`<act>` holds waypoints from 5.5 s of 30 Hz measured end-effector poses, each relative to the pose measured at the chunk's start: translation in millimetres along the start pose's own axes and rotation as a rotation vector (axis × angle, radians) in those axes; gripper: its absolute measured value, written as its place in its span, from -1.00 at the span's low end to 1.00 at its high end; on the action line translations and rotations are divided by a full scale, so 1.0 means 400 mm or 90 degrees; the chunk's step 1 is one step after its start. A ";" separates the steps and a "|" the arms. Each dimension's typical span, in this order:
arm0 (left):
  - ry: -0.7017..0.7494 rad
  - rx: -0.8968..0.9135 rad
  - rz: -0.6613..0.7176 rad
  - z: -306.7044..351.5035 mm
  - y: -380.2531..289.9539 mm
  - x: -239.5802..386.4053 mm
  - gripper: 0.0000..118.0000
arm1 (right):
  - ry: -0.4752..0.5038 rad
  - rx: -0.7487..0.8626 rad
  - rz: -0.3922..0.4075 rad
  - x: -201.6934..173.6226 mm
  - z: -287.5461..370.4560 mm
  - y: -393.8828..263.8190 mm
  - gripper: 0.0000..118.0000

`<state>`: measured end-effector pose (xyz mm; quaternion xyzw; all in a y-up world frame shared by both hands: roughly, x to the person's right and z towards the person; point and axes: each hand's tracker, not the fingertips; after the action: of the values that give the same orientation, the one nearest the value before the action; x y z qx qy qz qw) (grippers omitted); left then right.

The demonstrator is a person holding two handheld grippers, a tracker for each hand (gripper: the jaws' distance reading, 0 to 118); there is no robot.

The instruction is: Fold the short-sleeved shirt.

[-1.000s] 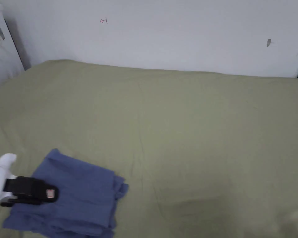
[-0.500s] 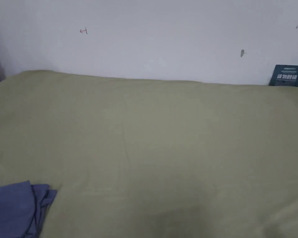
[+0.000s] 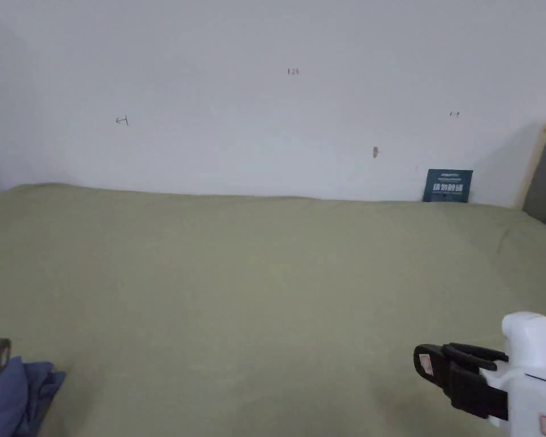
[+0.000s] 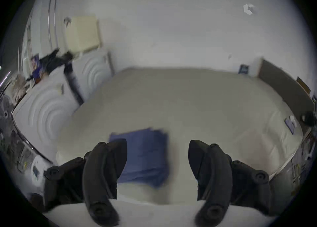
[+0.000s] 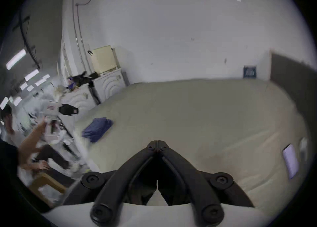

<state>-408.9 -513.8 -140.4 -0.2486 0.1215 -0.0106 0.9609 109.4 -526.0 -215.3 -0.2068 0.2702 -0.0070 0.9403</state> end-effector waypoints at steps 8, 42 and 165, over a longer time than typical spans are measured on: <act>-0.110 0.164 0.013 0.075 -0.054 0.355 -1.00 | -0.190 0.097 0.082 -0.102 0.049 0.012 -1.00; -0.086 0.243 0.042 0.116 -0.035 0.415 0.93 | -0.325 0.240 0.042 -0.164 0.083 -0.003 1.00; -0.102 0.238 0.033 0.095 -0.007 0.405 0.93 | -0.304 0.170 -0.063 -0.149 0.079 0.071 1.00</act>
<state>-242.4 -511.3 -143.7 -0.0625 0.0471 0.0113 0.9969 72.0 -480.3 -172.1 -0.0901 0.0270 -0.0397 0.9948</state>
